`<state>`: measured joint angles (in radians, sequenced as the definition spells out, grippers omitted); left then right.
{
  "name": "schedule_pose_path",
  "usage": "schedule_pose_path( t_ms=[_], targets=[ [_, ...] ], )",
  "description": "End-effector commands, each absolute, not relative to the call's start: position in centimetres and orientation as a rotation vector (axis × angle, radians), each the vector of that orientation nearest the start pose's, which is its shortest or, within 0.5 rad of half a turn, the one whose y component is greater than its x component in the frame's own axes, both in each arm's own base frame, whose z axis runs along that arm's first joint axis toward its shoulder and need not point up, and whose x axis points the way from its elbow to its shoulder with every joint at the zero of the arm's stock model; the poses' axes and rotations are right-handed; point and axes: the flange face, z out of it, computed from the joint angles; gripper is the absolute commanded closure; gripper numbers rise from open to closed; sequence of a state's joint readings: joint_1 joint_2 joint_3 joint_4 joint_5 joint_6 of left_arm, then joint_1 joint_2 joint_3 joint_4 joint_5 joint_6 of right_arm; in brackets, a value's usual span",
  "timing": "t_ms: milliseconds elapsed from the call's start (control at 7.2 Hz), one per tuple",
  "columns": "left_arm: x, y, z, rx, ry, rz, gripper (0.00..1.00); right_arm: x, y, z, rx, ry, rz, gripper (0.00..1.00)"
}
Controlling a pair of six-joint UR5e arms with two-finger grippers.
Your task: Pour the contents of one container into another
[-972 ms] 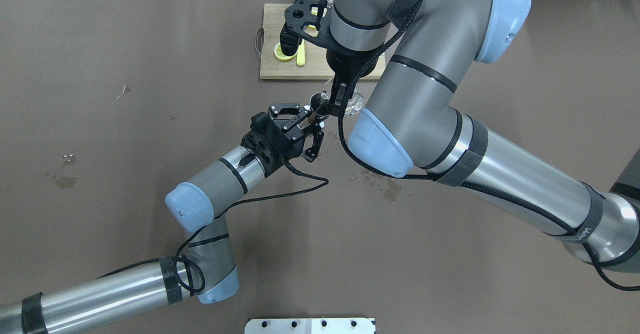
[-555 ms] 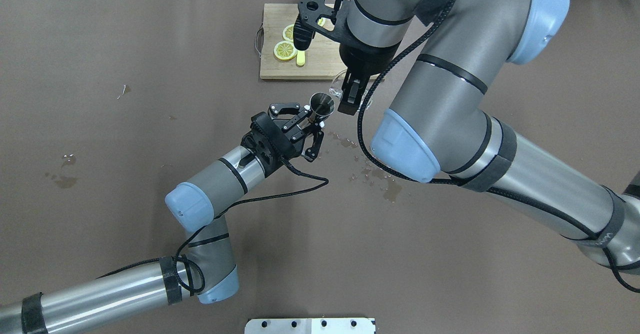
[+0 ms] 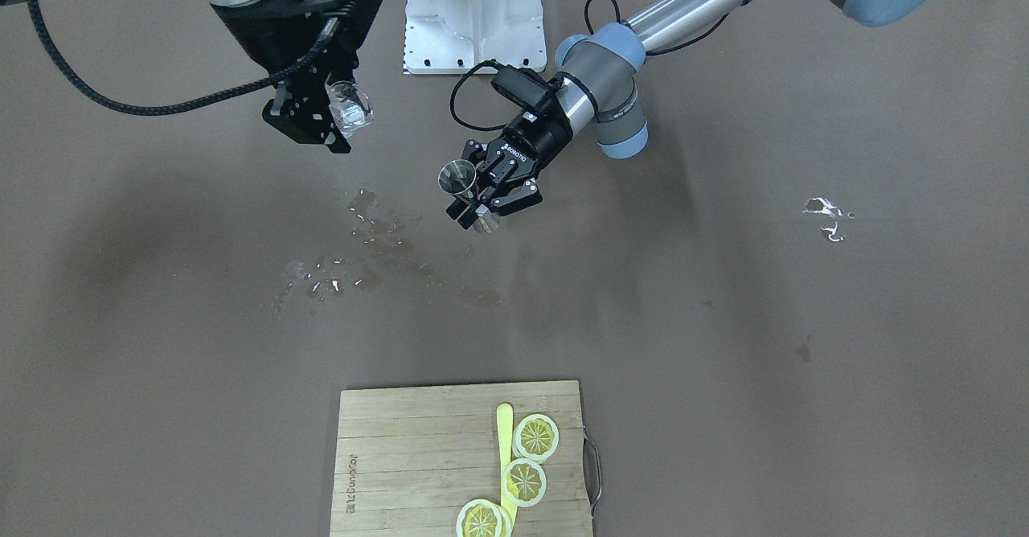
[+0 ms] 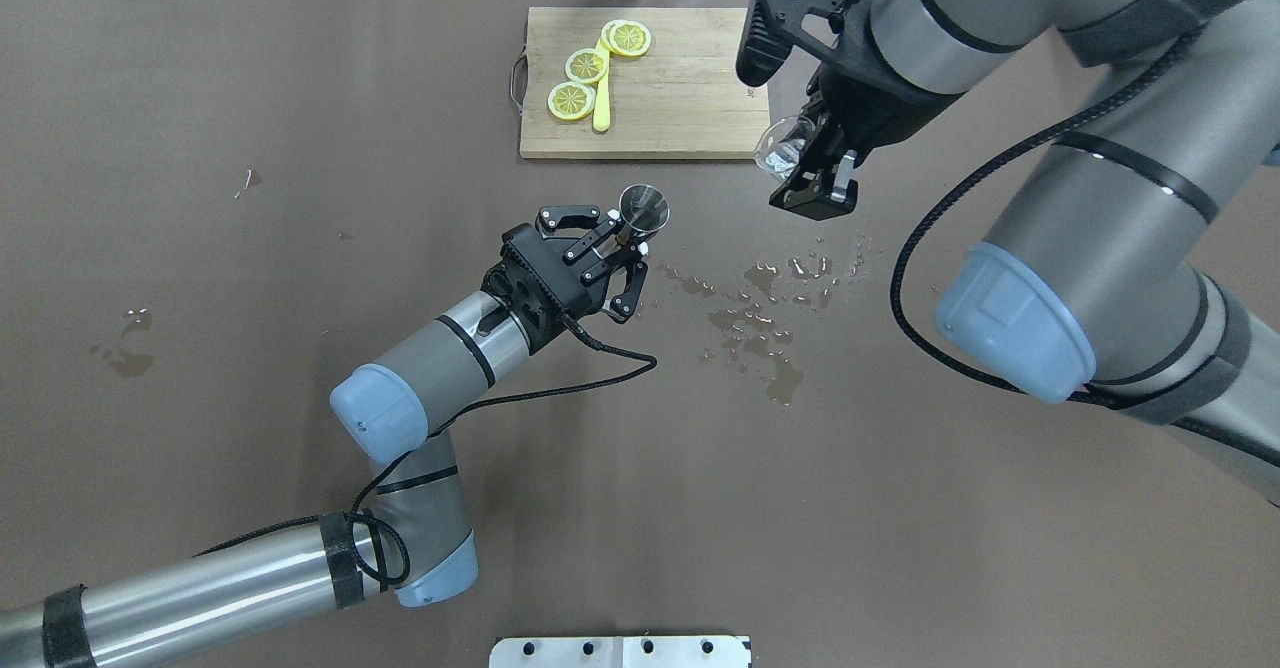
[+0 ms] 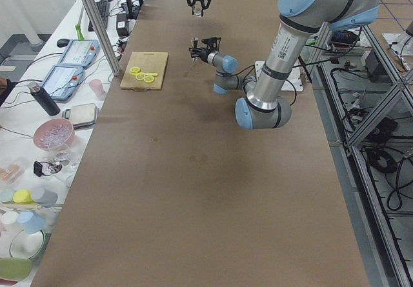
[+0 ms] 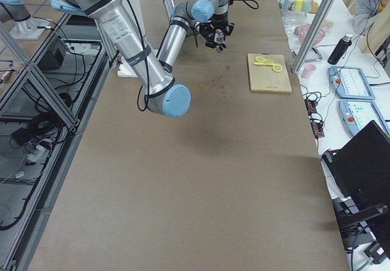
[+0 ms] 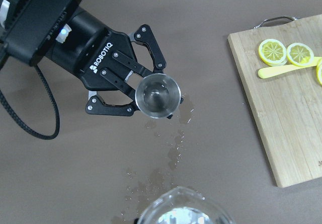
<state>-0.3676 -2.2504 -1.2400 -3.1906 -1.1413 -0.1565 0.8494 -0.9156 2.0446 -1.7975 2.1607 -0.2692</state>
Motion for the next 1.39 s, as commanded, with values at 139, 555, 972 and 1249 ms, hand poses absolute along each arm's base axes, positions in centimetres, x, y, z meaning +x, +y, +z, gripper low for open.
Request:
schedule_pose_path(
  t_ms=[139,555,972,1249],
  targets=[
    [57.2,-40.8,23.3,1.669,0.991,0.274,1.00,-27.0,-46.7,15.5,0.913,-0.786,-1.136,1.00],
    [57.2,-40.8,23.3,1.668,0.990,0.275,1.00,-26.2,-45.8,19.2,1.015,-0.807,-1.128,1.00],
    [57.0,-40.7,23.3,1.669,0.994,0.274,1.00,-25.5,-44.9,23.3,1.078,-0.867,-1.054,1.00],
    [56.7,-40.6,23.4,1.672,0.995,0.273,1.00,-25.5,-45.0,26.5,1.108,-0.915,-0.999,1.00]
  ],
)
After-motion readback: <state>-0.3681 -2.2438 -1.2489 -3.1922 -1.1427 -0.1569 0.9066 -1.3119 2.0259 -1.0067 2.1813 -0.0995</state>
